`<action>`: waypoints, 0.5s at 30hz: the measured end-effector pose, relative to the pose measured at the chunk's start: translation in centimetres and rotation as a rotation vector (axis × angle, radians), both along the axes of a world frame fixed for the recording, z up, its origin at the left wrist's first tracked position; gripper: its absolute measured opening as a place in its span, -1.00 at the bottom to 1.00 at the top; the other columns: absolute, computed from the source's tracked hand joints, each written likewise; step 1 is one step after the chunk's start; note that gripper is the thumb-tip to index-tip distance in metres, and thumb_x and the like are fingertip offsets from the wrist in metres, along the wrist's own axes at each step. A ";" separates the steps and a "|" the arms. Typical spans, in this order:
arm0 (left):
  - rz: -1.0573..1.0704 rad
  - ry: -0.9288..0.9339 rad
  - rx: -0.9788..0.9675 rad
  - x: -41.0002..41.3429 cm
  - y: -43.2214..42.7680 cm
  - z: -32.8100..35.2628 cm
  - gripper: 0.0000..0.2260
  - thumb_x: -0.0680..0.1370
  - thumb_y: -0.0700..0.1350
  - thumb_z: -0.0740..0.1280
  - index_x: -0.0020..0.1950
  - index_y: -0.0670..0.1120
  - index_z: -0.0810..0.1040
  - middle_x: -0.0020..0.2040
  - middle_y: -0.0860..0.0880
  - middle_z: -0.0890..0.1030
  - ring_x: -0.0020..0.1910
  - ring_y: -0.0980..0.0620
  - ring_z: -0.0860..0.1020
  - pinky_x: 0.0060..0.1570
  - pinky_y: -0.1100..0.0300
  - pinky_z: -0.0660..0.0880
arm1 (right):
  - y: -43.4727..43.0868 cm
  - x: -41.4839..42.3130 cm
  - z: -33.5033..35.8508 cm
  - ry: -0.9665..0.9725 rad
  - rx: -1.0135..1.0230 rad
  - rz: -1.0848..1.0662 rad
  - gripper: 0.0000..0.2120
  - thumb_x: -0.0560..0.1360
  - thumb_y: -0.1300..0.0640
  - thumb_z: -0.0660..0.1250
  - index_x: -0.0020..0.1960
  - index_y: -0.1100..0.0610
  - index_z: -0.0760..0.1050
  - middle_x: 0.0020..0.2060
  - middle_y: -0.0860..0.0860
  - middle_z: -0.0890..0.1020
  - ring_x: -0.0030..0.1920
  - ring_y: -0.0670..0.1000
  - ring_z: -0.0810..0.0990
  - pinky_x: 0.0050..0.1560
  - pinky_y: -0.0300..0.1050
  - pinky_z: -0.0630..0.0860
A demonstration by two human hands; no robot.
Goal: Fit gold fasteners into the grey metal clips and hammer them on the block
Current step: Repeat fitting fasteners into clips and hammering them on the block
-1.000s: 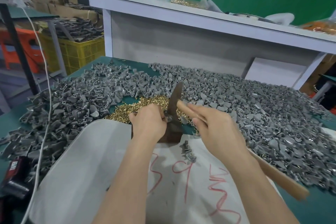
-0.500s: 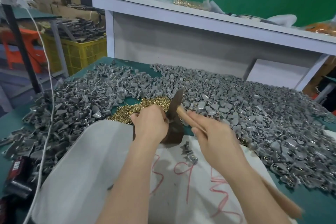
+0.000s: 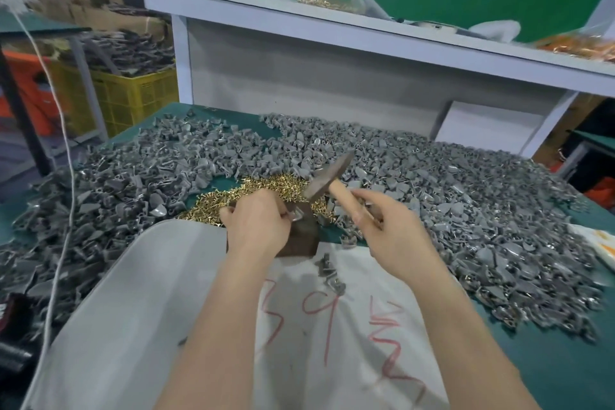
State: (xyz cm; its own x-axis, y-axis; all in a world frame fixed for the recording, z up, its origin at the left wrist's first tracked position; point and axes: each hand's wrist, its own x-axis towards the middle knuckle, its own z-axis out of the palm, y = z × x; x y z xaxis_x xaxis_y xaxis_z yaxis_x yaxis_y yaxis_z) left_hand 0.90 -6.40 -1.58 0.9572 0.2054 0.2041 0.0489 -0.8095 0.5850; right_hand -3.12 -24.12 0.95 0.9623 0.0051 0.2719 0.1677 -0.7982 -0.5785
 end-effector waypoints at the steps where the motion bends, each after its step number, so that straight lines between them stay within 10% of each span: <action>1: 0.001 0.005 -0.005 0.0 -0.1 0.0 -0.88 0.52 -0.05 0.37 -0.23 0.04 0.54 -0.17 0.03 0.61 -0.03 -0.08 0.52 0.04 0.02 0.17 | -0.6 0.3 -0.3 0.059 0.078 -0.027 -0.66 0.58 0.08 0.22 0.35 -0.07 0.41 -0.16 -0.18 0.54 -0.35 -0.18 0.45 -0.35 -0.26 0.38; 4: -0.005 0.014 -0.016 -0.1 -0.4 0.4 -0.85 0.53 0.00 0.36 -0.25 0.07 0.51 -0.13 0.03 0.62 0.00 -0.10 0.53 0.13 -0.01 0.21 | -1.8 0.3 -1.2 0.268 0.286 -0.055 -0.68 0.56 0.08 0.28 0.31 0.03 0.43 -0.21 -0.10 0.52 -0.41 -0.08 0.46 -0.46 -0.25 0.39; 10: -0.113 -0.001 -0.104 -0.6 -2.2 1.4 -0.92 0.55 0.01 0.33 -0.14 0.12 0.48 -0.16 0.14 0.54 0.00 0.01 0.53 0.16 0.05 0.31 | -2.0 0.2 -2.5 0.234 -0.109 -0.084 -0.81 0.54 -0.08 0.27 0.08 -0.05 0.55 -0.32 -0.20 0.52 -0.36 -0.15 0.46 -0.38 -0.31 0.40; 15: -0.383 0.000 -0.196 -1.1 -5.5 2.6 -0.94 0.52 -0.16 0.33 -0.09 -0.01 0.57 -0.12 0.01 0.64 -0.06 -0.02 0.60 0.06 0.01 0.53 | -1.5 0.8 -0.9 0.023 0.332 0.015 -0.80 0.54 0.02 0.29 0.12 0.01 0.57 -0.20 -0.13 0.64 -0.18 -0.16 0.61 -0.17 -0.20 0.53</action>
State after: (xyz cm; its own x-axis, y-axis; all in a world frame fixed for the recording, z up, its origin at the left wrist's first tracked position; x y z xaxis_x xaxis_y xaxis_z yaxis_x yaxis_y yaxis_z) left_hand -0.20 -11.87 1.05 0.9718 -0.1304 0.1962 -0.2335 -0.6431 0.7293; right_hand -2.34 -25.65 0.07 0.9687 -0.0654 0.2394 0.1623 -0.5633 -0.8102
